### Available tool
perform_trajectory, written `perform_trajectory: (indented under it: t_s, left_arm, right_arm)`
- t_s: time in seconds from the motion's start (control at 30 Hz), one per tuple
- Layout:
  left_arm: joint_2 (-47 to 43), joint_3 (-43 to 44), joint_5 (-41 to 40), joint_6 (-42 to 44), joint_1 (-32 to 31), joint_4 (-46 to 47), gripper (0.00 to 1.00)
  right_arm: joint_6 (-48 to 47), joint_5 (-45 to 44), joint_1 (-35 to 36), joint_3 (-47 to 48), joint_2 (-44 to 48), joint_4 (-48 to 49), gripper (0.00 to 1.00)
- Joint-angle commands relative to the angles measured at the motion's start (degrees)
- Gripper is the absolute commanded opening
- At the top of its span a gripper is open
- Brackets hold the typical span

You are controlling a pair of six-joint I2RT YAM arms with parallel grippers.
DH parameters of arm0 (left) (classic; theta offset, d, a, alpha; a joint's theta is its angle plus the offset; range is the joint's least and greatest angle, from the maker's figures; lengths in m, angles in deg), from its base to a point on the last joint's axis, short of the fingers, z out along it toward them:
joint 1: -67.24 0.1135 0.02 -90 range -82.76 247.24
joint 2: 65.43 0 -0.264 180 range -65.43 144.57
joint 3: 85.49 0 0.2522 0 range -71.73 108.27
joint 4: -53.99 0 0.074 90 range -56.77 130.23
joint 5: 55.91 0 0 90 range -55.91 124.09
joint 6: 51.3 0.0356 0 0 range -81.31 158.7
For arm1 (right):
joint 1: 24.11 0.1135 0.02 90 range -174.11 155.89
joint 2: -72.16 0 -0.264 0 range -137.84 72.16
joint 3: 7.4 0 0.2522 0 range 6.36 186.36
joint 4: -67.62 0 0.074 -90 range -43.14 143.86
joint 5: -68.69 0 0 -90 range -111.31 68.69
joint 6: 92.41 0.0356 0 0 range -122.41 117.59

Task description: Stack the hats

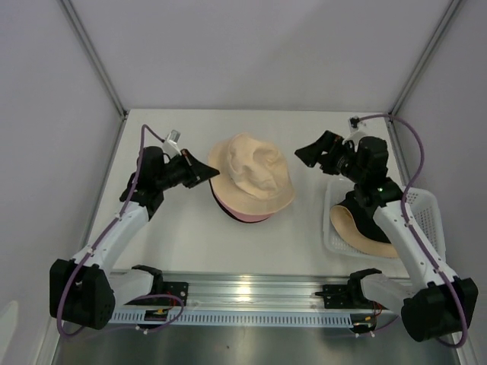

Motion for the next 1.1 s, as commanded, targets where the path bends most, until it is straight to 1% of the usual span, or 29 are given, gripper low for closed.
perform_trajectory:
  t_s: [0.0, 0.03, 0.07, 0.13, 0.17, 0.2, 0.33, 0.4, 0.43, 0.47, 0.57, 0.73, 0.77, 0.83, 0.87, 0.9, 0.93, 0.97, 1.03, 1.07]
  left_arm:
    - [1.8, -3.1, 1.3, 2.1, 1.3, 6.2, 0.01]
    - [1.5, -3.8, 0.6, 2.3, 1.4, 7.6, 0.01]
    - [1.4, -5.1, 0.0, 2.6, 1.5, 8.8, 0.01]
    - [1.4, -5.5, -1.1, 3.5, 1.7, 9.2, 0.01]
    - [1.5, -5.9, -1.5, 3.6, 2.1, 9.5, 0.01]
    - [1.6, -6.1, -1.7, 3.7, 2.4, 9.6, 0.01]
    - [2.6, -6.8, -1.4, 3.8, 3.2, 10.6, 0.01]
    - [3.0, -7.3, -0.7, 3.3, 3.2, 12.3, 0.01]
    - [3.1, -7.3, -0.6, 3.1, 3.1, 12.6, 0.01]
    - [3.2, -7.3, -0.7, 3.0, 3.1, 13.0, 0.01]
    - [3.8, -7.0, -0.2, 2.9, 3.2, 13.3, 0.01]
    - [3.9, -7.6, 0.4, 2.2, 3.1, 14.6, 0.01]
    - [3.9, -7.6, 0.5, 2.2, 3.1, 14.7, 0.01]
    - [3.6, -7.6, 0.6, 1.9, 3.2, 15.1, 0.01]
    - [3.5, -7.6, 0.7, 1.9, 3.1, 15.3, 0.01]
    - [3.4, -7.6, 0.8, 1.9, 3.1, 15.4, 0.01]
    - [3.3, -7.2, 0.9, 2.0, 3.1, 15.5, 0.01]
    - [3.1, -6.9, 1.3, 2.1, 3.1, 15.4, 0.01]
    - [2.6, -5.8, 1.4, 2.3, 3.1, 14.7, 0.01]
    - [1.8, -5.4, 1.6, 2.3, 3.1, 14.4, 0.01]
  right_arm:
    - [11.3, 4.1, -0.6, -6.6, -1.8, 7.8, 0.99]
    - [13.2, 4.0, -0.6, -7.9, -2.1, 9.8, 0.99]
    - [17.4, 3.5, -0.6, -9.2, -2.2, 12.2, 0.99]
    - [21.4, 4.7, -0.6, -13.6, -2.1, 16.4, 1.0]
    - [23.1, 4.9, -0.5, -14.9, -1.8, 20.1, 0.99]
    - [25.5, 4.8, -0.3, -16.1, -1.5, 21.7, 0.99]
    - [28.0, 3.3, 1.0, -18.7, -0.7, 24.3, 1.0]
    - [30.6, 2.8, 1.5, -20.8, -0.7, 27.7, 0.99]
    - [34.4, 2.5, 1.7, -21.8, -0.8, 29.0, 1.0]
    - [36.3, 1.9, 2.0, -23.8, -0.9, 31.8, 0.99]
    - [41.5, 1.9, 3.2, -25.4, -2.2, 34.5, 0.99]
    - [43.2, 1.6, 5.6, -25.1, -2.2, 32.9, 0.98]
    - [43.7, 1.8, 5.6, -25.1, -2.2, 33.1, 0.94]
    - [44.4, 2.1, 5.5, -25.4, -2.0, 34.5, 0.81]
    - [44.4, 2.3, 5.5, -25.2, -2.0, 35.0, 0.69]
    - [43.9, 2.2, 5.4, -24.9, -1.9, 35.2, 0.61]
    - [43.2, 2.1, 5.4, -24.3, -1.9, 35.2, 0.49]
    - [42.5, 1.2, 5.4, -23.8, -1.7, 34.6, 0.29]
    - [40.3, 0.5, 5.4, -21.7, -1.6, 33.1, 0.11]
    - [39.7, 0.4, 5.4, -20.9, -1.4, 32.5, 0.0]
